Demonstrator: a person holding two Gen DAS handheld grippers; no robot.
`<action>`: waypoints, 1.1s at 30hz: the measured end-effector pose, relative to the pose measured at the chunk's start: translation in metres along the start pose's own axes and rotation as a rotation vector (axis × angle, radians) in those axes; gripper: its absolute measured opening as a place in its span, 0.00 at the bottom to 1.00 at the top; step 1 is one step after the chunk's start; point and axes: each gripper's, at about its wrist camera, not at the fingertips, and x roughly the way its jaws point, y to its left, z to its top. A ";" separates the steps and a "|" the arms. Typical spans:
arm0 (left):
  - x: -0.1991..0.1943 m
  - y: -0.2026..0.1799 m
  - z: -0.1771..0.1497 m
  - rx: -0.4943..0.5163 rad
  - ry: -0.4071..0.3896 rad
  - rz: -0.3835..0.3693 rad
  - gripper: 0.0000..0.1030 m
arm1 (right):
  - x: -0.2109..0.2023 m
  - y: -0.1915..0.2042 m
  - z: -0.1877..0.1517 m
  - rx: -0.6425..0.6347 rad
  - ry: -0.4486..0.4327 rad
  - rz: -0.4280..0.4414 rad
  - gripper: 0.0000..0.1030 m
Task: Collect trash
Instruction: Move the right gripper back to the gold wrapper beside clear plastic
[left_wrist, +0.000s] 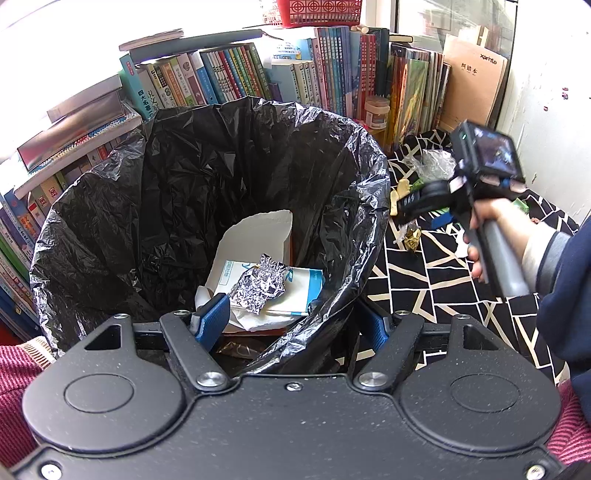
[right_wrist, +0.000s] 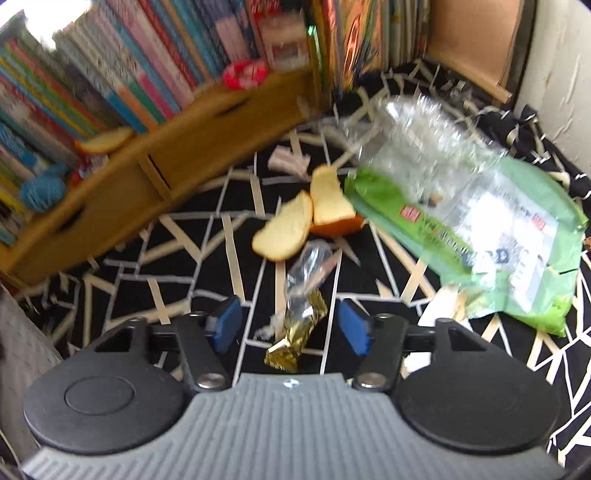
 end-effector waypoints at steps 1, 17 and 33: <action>0.000 0.000 0.000 0.000 0.000 0.000 0.70 | 0.003 0.000 -0.002 -0.002 0.009 -0.005 0.65; 0.000 0.000 0.000 0.001 0.000 0.001 0.70 | 0.008 -0.001 -0.007 0.005 0.033 0.002 0.23; 0.000 0.000 0.000 0.001 0.000 0.001 0.70 | 0.023 0.010 -0.018 -0.078 0.071 -0.055 0.57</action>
